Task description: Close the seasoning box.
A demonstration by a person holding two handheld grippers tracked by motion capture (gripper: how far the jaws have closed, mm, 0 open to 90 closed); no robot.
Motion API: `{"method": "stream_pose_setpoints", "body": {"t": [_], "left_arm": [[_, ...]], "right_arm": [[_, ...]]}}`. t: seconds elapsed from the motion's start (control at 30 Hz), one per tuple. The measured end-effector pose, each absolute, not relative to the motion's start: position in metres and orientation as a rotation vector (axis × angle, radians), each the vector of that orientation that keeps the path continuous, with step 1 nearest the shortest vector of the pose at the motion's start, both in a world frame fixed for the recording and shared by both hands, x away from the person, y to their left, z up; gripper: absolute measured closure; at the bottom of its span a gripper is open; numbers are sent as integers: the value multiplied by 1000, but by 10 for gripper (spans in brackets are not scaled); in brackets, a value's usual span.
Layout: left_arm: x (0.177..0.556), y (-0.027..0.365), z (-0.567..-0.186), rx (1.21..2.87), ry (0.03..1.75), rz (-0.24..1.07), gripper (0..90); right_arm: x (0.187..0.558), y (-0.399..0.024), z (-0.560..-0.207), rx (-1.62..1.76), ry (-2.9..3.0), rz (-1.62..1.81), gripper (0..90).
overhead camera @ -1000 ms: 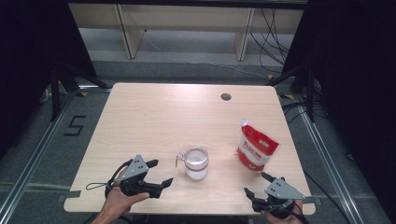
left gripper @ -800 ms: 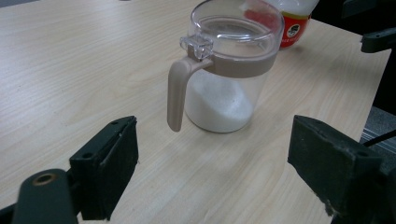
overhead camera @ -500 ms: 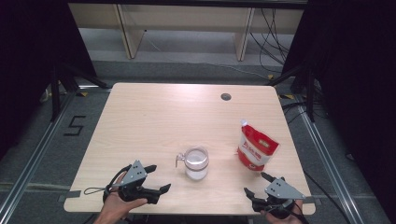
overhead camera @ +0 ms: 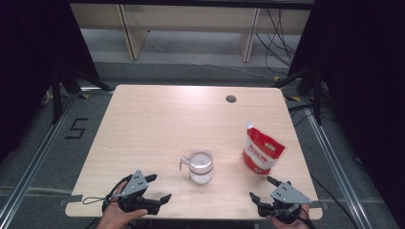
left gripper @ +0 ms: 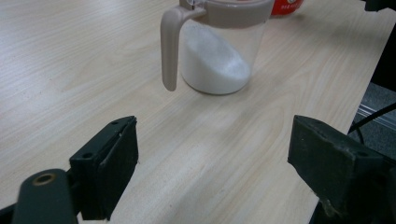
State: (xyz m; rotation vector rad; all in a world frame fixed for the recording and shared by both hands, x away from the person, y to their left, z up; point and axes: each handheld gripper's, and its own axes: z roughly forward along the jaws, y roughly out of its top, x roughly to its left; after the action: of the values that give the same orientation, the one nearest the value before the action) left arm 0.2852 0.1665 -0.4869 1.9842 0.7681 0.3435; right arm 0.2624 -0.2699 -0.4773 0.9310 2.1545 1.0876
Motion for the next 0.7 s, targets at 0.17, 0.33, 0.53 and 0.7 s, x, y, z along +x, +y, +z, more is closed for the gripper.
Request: {"method": "stream_pose_setpoints", "body": {"t": [0.17,0.33,0.53,0.7], "left_arm": [[279,165,-490,2017,744,359,159],[274,165,-495,2026,758,346,159],[272,161,-500,2052,752,356,159],[271,159,-501,2039,751,347,159]], "right_arm": [[262,-269,-478,933,2153,1091,221],[263,-269,-479,900,2162,1108,209],[262,-266,-481,882,2184,1122,203],[263,-265,-482,887,2187,1144,203]]}}
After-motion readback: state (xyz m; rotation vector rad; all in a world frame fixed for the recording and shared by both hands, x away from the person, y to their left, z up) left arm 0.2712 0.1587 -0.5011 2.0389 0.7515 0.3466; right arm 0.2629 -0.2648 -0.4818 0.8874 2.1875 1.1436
